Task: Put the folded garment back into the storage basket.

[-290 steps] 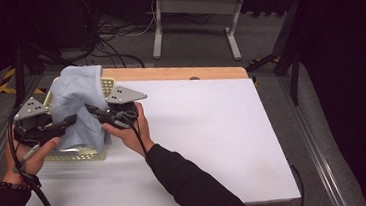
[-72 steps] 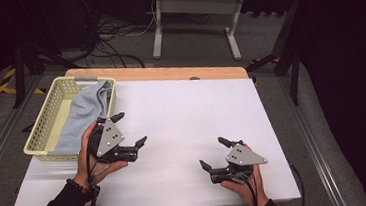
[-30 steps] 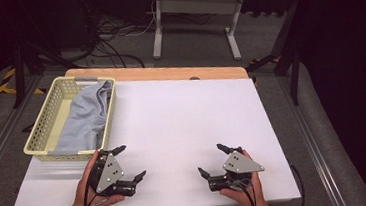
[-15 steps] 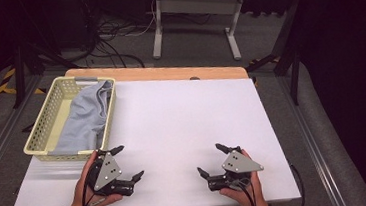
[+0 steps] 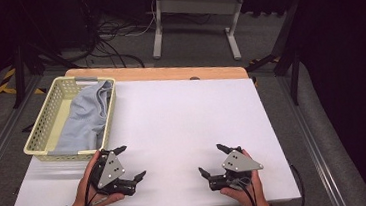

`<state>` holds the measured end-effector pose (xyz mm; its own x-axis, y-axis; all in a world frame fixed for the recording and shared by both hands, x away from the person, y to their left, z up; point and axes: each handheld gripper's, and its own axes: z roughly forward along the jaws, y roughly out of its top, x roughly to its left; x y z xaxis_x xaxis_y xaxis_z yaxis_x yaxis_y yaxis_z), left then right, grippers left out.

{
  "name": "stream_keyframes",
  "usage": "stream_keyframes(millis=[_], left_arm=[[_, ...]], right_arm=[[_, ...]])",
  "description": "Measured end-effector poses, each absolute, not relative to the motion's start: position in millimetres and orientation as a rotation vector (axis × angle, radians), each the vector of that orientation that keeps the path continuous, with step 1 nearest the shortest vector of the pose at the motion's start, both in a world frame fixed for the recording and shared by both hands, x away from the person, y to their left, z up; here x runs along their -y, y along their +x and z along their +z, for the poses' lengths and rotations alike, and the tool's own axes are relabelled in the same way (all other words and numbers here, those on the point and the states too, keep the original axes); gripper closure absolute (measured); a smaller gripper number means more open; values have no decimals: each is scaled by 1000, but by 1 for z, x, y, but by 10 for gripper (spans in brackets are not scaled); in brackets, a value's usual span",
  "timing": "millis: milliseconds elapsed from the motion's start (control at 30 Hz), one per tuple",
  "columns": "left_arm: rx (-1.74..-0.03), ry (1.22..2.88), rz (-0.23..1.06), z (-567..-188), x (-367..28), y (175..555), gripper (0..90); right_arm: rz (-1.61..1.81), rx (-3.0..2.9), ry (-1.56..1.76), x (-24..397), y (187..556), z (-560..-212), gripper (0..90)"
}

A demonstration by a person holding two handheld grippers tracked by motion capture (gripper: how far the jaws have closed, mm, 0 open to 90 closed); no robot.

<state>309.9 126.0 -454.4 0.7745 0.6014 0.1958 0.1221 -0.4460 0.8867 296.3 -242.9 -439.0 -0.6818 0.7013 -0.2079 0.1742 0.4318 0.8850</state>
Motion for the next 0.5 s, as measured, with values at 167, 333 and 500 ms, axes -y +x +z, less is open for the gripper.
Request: stream_keyframes(millis=[167, 333, 500], left_arm=[[-542, 2000, 618, -456, -125, 310, 64], [-542, 1996, 617, -455, -126, 311, 64], [-556, 2003, 612, -456, -125, 313, 64]], right_arm=[[1213, -2122, 745, 244, 297, -439, 87], [1213, -2123, 748, 244, 297, -440, 87], [1210, -2132, 749, 244, 299, -442, 86]])
